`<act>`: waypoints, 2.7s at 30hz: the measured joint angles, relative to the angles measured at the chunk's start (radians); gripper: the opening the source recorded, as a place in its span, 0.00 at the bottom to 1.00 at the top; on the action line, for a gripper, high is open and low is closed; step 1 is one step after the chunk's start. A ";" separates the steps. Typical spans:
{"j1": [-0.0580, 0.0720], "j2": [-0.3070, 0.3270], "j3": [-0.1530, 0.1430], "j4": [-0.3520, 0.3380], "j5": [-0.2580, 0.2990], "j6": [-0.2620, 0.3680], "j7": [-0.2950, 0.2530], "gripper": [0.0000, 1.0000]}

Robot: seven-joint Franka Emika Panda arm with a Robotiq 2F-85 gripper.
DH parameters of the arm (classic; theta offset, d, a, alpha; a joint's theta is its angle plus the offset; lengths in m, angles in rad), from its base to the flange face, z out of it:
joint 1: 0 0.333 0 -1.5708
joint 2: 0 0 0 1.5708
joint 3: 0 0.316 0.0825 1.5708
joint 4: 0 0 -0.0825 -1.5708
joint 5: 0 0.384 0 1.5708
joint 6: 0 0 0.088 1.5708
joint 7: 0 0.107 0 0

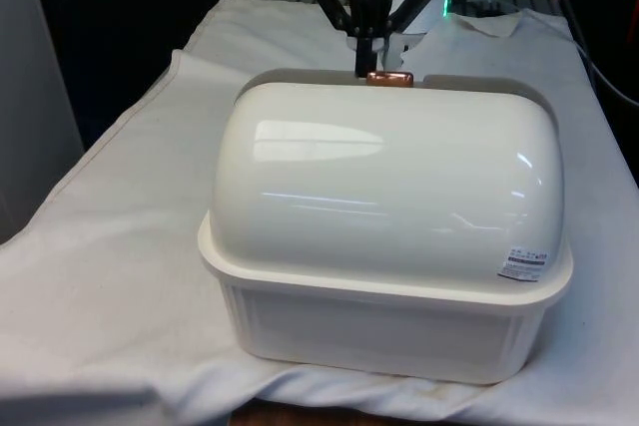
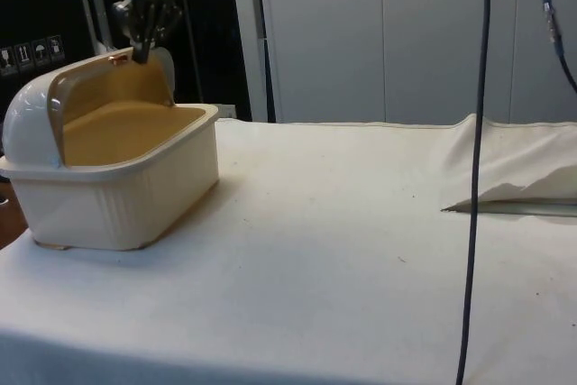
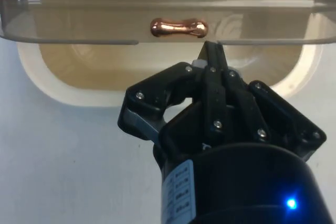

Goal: Open the lid, then close it.

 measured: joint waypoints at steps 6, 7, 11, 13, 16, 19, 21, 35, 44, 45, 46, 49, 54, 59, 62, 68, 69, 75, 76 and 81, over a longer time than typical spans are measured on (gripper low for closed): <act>-0.001 0.005 0.000 0.022 0.000 0.000 0.000 0.00; -0.001 0.003 0.000 0.022 0.000 0.000 0.000 0.00; -0.001 -0.013 -0.001 0.022 0.000 -0.002 0.000 0.00; -0.001 -0.018 -0.001 0.022 0.000 -0.002 0.000 0.00; -0.002 -0.021 -0.002 0.024 0.000 -0.002 0.000 0.00; -0.001 -0.021 -0.002 0.033 0.000 -0.002 0.000 0.00; -0.001 -0.019 -0.002 0.039 0.000 -0.001 0.000 0.00; -0.001 0.040 -0.001 0.128 0.000 0.001 0.000 0.00; 0.005 0.079 0.002 0.174 0.000 -0.001 0.000 0.00; 0.005 0.081 0.003 0.177 0.000 -0.001 0.000 0.00; 0.006 0.083 0.003 0.178 0.000 -0.001 0.000 0.00; 0.008 0.086 0.005 0.179 0.000 -0.001 0.000 0.00; 0.014 0.092 0.008 0.179 0.000 -0.001 0.005 0.00; 0.022 0.103 0.014 0.178 0.000 0.000 0.018 0.00; 0.025 0.106 0.015 0.178 0.000 0.001 0.022 0.00; 0.034 0.106 0.017 0.176 -0.001 0.000 0.029 0.00; 0.035 0.105 0.017 0.175 -0.001 0.000 0.030 0.00; 0.042 0.091 0.018 0.155 -0.001 -0.002 0.036 0.00; 0.043 0.087 0.018 0.150 -0.001 -0.002 0.037 0.00; 0.047 0.070 0.021 0.125 -0.001 -0.005 0.043 0.00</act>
